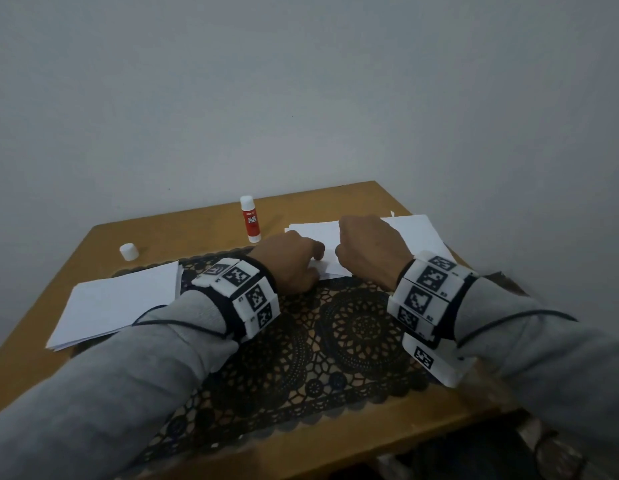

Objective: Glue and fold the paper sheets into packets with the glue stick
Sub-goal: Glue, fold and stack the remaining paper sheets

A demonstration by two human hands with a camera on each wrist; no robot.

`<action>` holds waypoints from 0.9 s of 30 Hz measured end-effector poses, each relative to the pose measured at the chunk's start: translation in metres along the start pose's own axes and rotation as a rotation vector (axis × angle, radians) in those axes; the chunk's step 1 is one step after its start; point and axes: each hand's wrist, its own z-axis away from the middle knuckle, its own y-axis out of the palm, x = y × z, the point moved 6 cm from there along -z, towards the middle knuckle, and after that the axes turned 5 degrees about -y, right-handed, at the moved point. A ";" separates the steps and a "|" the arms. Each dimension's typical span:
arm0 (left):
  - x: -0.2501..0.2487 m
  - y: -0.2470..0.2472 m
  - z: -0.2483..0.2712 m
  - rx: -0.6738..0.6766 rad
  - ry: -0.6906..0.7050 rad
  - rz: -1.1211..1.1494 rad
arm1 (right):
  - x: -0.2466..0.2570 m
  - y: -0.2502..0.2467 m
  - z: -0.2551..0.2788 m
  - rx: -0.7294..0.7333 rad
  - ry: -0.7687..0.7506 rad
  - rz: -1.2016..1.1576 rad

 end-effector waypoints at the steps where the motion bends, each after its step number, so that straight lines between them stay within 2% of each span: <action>1: -0.003 -0.001 0.001 -0.005 0.002 -0.023 | -0.001 0.000 0.000 -0.003 0.006 -0.005; 5: -0.012 -0.005 0.003 -0.024 0.011 -0.145 | -0.003 -0.003 0.000 -0.040 0.022 -0.029; 11: -0.017 -0.003 0.007 0.021 0.018 -0.227 | -0.003 -0.005 0.001 -0.050 0.030 -0.038; 18: -0.003 -0.003 0.021 0.029 0.013 -0.128 | -0.003 -0.005 0.000 -0.043 0.027 -0.042; 27: 0.037 -0.005 0.098 0.056 0.089 0.016 | -0.001 -0.004 0.001 0.000 0.009 -0.067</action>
